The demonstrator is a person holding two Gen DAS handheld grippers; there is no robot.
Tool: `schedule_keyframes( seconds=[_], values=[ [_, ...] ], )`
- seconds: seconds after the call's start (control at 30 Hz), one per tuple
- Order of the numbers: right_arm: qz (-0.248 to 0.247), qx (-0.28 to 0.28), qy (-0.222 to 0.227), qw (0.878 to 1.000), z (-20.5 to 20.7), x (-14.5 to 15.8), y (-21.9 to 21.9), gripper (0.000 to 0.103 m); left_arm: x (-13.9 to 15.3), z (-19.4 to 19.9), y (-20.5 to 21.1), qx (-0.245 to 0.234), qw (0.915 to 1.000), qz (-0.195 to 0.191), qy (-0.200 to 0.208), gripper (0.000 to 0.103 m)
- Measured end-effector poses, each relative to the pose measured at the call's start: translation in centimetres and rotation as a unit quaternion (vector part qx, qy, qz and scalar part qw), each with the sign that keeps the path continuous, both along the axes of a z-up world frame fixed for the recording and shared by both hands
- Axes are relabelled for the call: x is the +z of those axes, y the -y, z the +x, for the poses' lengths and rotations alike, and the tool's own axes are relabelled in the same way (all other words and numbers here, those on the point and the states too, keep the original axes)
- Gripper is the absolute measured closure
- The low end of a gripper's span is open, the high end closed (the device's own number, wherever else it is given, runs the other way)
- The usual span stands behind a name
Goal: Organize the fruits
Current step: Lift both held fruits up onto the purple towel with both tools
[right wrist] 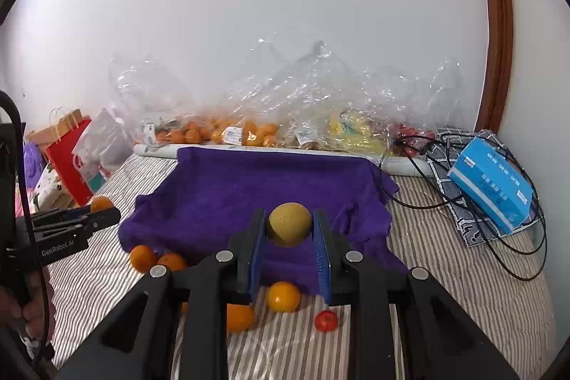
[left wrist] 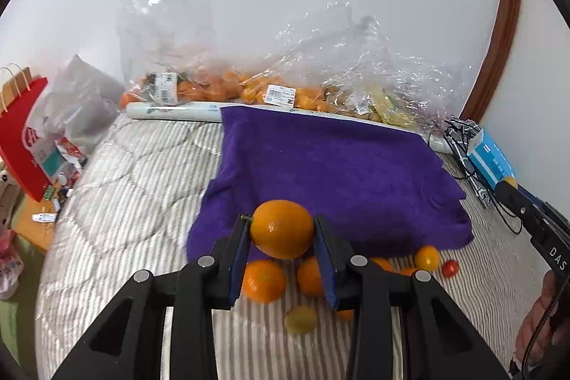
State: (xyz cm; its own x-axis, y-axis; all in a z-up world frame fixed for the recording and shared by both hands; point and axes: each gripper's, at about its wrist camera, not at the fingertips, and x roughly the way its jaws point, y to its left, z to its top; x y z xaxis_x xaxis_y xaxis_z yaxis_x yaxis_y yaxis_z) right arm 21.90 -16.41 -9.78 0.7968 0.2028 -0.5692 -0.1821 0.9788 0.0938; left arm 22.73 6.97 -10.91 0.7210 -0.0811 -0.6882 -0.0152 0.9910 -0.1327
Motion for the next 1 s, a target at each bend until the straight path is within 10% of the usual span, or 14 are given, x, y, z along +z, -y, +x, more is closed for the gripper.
schedule_keyframes(
  seconds=[1.0],
  values=[
    [0.003, -0.019, -0.077, 0.997, 10.5, -7.4, 1.7, 0.077, -5.9, 9.0, 1.9, -0.031, 0.9988, -0.007, -0.038, 0.07]
  ],
)
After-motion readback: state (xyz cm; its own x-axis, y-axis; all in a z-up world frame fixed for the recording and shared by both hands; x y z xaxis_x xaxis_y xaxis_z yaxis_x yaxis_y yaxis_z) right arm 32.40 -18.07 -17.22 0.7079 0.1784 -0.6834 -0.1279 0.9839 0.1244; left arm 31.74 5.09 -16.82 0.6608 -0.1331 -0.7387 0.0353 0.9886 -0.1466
